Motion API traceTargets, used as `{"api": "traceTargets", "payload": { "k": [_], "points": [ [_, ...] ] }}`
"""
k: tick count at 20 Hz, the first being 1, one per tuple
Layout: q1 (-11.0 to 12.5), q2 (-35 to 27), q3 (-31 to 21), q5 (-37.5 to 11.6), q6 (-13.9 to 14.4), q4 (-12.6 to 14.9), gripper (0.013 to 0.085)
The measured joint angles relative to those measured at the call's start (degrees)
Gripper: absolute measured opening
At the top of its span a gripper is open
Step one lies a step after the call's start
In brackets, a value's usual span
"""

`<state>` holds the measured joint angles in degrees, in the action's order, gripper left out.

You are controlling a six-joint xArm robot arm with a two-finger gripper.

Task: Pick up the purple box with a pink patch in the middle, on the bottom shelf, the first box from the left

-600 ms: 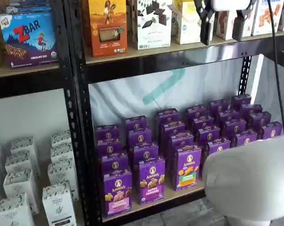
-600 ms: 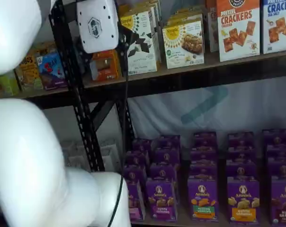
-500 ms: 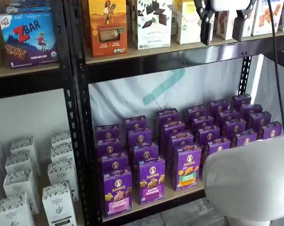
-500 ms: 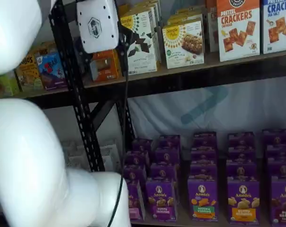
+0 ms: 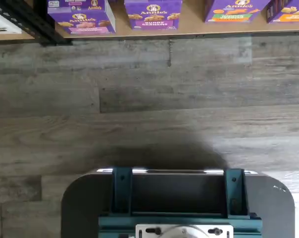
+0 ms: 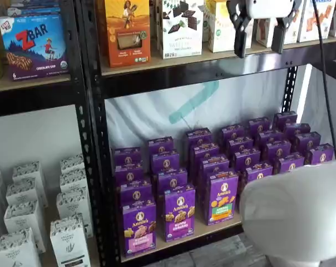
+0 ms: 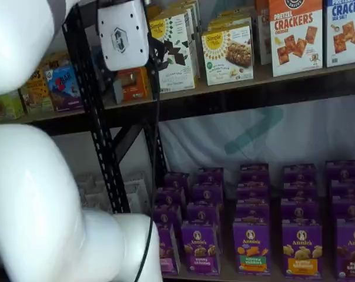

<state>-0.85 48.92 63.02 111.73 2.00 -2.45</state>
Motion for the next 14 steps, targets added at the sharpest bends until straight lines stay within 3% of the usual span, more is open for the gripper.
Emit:
{"api": "traceTargets", "payload": {
  "k": [6,14],
  "points": [
    [-3.98,0.75,-5.95,-5.48,3.18,2.26,0.0850],
    [-4.60,1.18,-14.83,-14.15,4.28,0.09,0.0850]
  ]
}}
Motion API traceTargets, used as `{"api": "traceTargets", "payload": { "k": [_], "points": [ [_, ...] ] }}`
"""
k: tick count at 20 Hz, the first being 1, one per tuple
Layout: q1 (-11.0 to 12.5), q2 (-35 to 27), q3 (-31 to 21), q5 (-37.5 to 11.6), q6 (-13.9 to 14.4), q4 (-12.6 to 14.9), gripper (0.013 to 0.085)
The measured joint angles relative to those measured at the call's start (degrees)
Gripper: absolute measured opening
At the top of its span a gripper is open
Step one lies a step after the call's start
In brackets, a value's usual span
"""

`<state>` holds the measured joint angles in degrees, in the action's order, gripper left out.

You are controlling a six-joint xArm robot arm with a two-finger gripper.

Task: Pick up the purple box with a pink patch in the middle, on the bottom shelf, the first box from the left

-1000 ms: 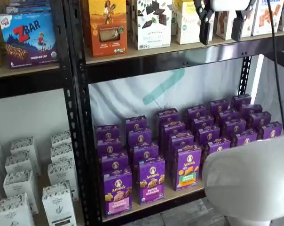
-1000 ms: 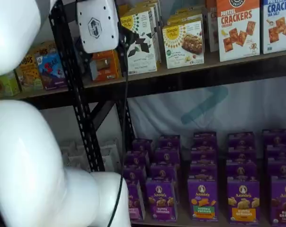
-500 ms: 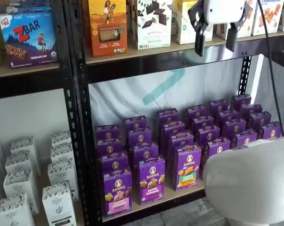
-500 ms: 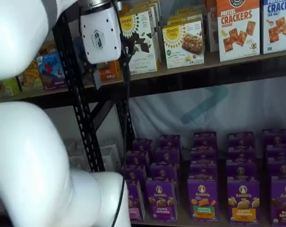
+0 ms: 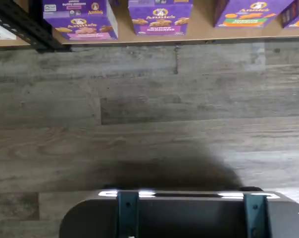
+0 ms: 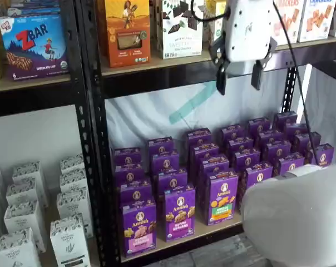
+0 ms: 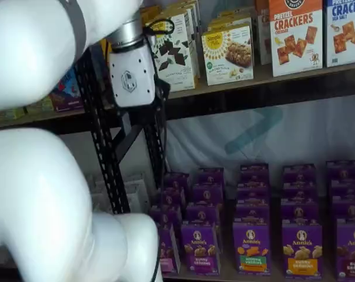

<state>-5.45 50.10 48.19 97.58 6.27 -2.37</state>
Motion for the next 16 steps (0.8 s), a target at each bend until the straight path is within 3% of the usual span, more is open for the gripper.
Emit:
{"api": "traceTargets", "payload": {
  "k": [9,16],
  "points": [
    [-2.43,-0.04,-10.28,-12.30,2.02,-0.27,0.0850],
    [-6.26,-3.64,-17.03,-22.37,5.95,1.76,0.0850]
  ]
}}
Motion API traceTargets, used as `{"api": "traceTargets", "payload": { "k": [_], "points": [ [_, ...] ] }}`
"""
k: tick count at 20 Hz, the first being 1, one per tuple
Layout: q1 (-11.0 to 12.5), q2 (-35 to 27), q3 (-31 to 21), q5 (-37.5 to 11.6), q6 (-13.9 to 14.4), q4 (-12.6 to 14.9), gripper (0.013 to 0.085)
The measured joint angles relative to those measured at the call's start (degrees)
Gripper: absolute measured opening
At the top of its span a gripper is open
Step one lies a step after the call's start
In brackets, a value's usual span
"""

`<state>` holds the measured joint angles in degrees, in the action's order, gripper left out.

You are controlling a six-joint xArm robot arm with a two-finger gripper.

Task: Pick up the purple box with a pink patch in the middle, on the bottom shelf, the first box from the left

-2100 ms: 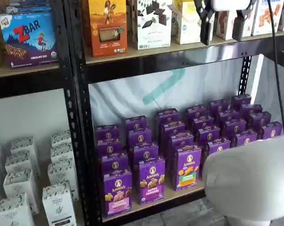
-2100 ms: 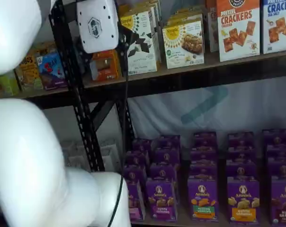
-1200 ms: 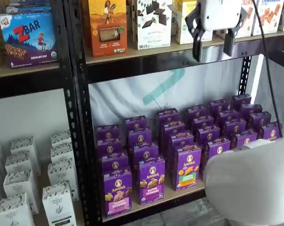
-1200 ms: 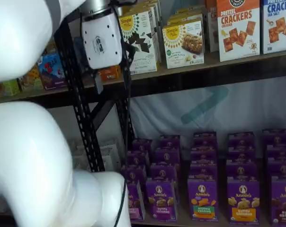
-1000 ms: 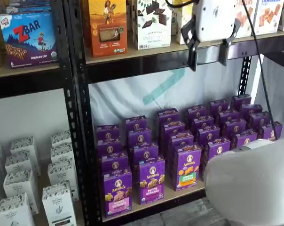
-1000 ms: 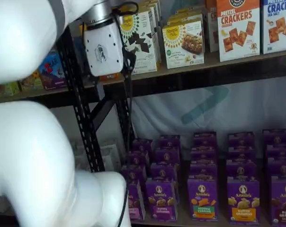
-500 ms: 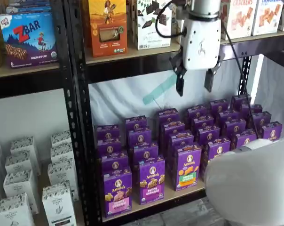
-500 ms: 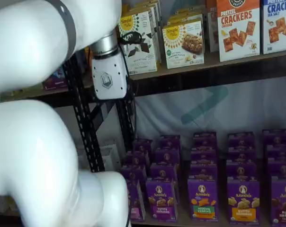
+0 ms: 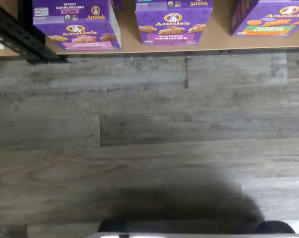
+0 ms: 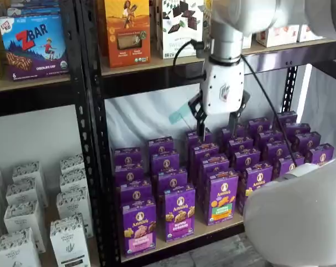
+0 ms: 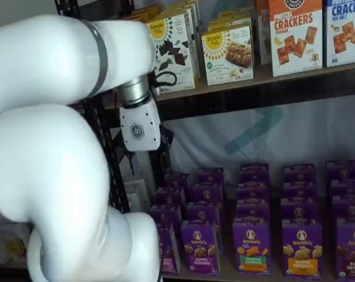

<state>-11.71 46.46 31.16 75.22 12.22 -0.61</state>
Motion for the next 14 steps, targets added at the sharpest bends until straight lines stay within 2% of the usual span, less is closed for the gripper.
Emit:
{"api": "traceTargets", "payload": {
  "k": [7,14],
  "points": [
    [-2.31,-4.18,-3.90,-8.41,2.06,-0.49,0.0850],
    [-4.20,-10.43,-5.19,-14.97,3.62,-0.95,0.0850]
  ]
}}
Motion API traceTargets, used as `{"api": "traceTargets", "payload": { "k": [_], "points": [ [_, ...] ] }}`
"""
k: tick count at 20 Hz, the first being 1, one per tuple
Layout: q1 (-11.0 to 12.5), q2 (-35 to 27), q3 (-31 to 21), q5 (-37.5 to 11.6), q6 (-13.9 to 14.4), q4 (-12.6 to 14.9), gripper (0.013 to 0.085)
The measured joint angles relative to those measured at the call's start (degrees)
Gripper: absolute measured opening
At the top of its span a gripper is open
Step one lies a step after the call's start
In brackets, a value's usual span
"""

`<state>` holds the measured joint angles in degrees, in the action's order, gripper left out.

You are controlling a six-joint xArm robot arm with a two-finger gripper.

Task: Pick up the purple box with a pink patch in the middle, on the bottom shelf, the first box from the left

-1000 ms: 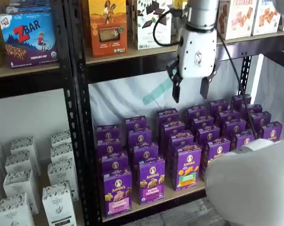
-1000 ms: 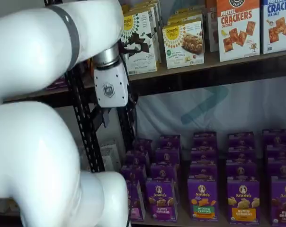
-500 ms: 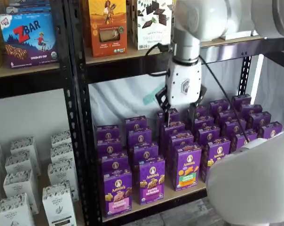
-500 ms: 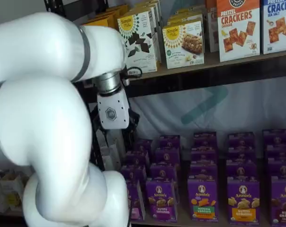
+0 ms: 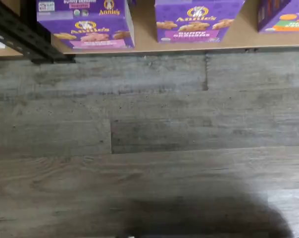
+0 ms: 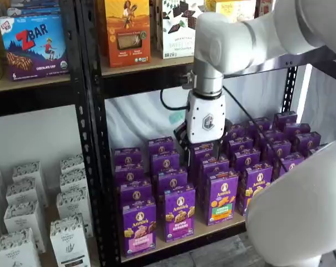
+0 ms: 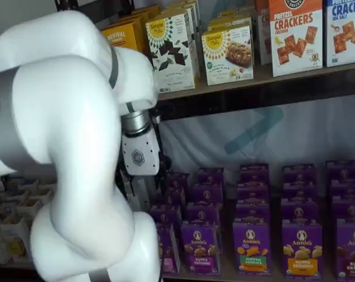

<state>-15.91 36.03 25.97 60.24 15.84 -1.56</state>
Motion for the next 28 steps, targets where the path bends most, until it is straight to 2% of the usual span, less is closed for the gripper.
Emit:
{"api": "traceTargets", "payload": {
  "k": [7,13,20,28],
  "points": [
    [-1.43,-7.14,-0.49,-7.40,0.89,-0.62,0.0850],
    [-1.70,-12.44,-0.28,-13.36,1.53,0.21,0.0850],
    [-0.81,-17.51,0.82,-16.73,1.23,1.16,0.0850],
    [-0.56,-21.59,0.73,-19.95,-0.17,-0.30,0.0850]
  ]
}}
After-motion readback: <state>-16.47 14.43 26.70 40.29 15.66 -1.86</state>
